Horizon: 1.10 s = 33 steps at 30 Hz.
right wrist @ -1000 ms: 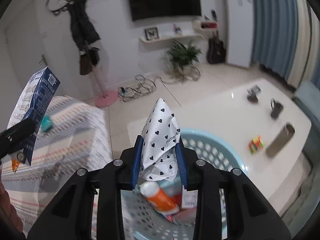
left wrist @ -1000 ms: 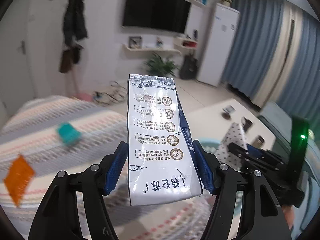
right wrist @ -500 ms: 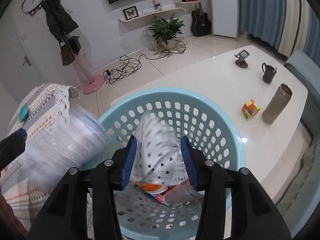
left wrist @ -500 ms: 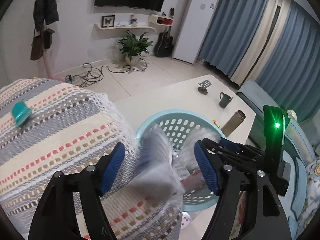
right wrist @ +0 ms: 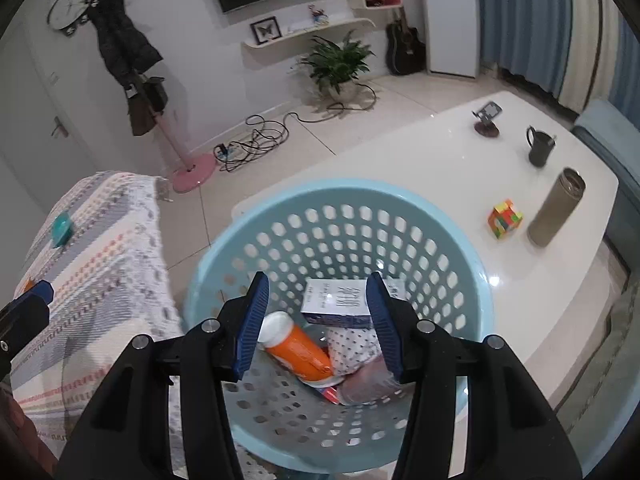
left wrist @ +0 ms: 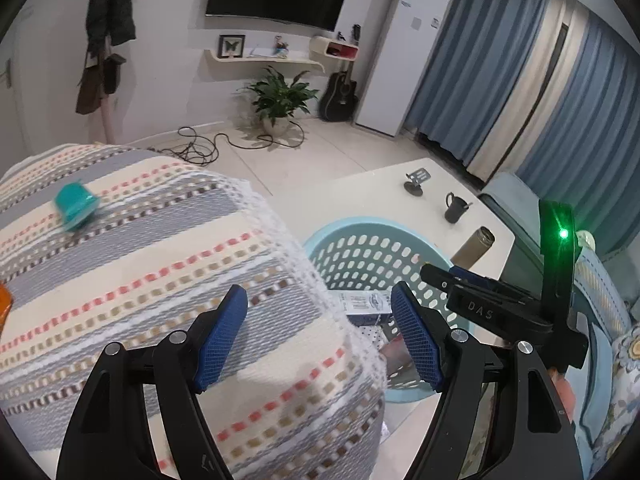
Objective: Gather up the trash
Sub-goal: 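Open both tools to drop the box and bag into the basket, then grasp the orange packet with the left tool while the right tool grasps the teal cup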
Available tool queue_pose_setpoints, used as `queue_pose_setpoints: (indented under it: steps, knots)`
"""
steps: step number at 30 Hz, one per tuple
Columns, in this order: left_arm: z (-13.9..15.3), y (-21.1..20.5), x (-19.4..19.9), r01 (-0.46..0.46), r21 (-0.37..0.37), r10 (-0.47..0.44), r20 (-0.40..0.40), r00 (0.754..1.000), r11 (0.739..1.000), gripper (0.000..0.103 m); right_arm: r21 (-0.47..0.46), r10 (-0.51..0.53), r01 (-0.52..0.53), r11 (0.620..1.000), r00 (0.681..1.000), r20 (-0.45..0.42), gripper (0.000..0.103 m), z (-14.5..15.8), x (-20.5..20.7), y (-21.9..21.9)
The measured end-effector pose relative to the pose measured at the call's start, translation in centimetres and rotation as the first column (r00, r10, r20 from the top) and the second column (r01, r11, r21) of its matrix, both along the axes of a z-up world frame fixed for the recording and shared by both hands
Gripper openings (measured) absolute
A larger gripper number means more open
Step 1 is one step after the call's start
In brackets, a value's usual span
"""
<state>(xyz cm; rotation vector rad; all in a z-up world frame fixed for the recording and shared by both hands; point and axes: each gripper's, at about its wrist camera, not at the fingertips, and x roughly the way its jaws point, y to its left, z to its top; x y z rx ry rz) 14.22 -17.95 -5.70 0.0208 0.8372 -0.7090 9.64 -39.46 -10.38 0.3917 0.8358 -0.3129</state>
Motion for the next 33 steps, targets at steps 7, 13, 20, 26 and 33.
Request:
queue_pose_setpoints:
  steps: [7, 13, 20, 26, 33]
  knots:
    - [1.9, 5.4, 0.3, -0.088, -0.033, 0.089, 0.031, 0.996, 0.996, 0.076, -0.047, 0.103, -0.101, 0.994, 0.993, 0.048, 0.048, 3.2, 1.9, 4.8]
    - [2.9, 11.7, 0.9, -0.213, -0.047, 0.215, 0.051, 0.975, 0.976, 0.079, -0.109, 0.262, -0.253, 0.961, 0.962, 0.079, 0.056, 6.3, 5.0, 11.9]
    - [2.6, 20.5, 2.1, -0.407, -0.039, 0.408, 0.037, 0.912, 0.913, 0.083, -0.172, 0.443, -0.427, 0.888, 0.894, 0.067, 0.068, 7.7, 8.8, 20.3]
    - [1.5, 26.7, 3.4, -0.534, -0.038, 0.535, 0.003, 0.845, 0.845, 0.083, -0.137, 0.537, -0.528, 0.838, 0.843, 0.037, 0.076, 6.5, 13.1, 24.6]
    - [-0.7, 29.7, 6.6, -0.606, 0.039, 0.608, -0.045, 0.793, 0.794, 0.083, -0.081, 0.581, -0.58, 0.811, 0.814, -0.004, 0.08, 4.4, 18.8, 26.8]
